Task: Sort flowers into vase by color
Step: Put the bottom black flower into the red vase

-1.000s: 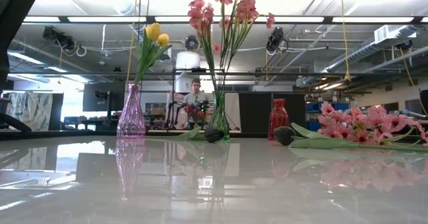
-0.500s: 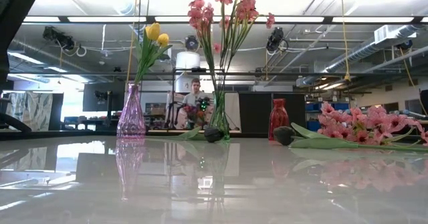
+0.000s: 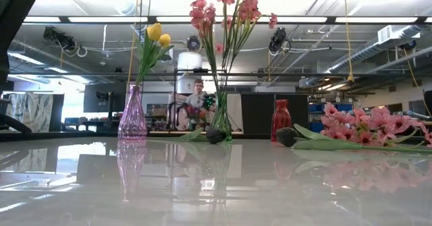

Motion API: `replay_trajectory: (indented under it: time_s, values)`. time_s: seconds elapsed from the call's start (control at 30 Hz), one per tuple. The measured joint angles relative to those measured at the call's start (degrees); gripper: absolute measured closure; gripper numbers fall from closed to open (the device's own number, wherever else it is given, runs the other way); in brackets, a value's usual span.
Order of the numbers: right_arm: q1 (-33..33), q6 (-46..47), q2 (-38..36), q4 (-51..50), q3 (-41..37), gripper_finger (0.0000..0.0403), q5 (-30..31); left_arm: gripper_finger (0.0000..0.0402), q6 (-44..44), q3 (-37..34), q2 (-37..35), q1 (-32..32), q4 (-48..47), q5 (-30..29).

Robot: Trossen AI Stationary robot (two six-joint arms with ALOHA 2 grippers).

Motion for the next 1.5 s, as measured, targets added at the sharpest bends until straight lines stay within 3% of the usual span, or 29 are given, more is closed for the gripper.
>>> replay_trajectory:
  time_s: [0.33,0.53,1.1,1.5]
  values:
    - [0.00,-0.02,0.00,0.01,0.00,0.0339,0.28,0.0383,-0.01,0.00,0.02,0.00,2.21,-0.01]
    - [0.00,-0.02,0.00,-0.04,0.00,0.0360,0.46,0.0374,0.70,0.00,0.02,0.11,2.22,-0.53]
    - [0.00,-0.02,0.00,-0.05,0.00,0.0364,0.44,0.0203,3.57,0.00,0.02,0.99,2.25,-2.18]
    - [0.24,2.18,0.00,0.01,0.00,0.0364,2.75,0.0135,11.91,0.00,0.00,5.68,3.33,-4.21]
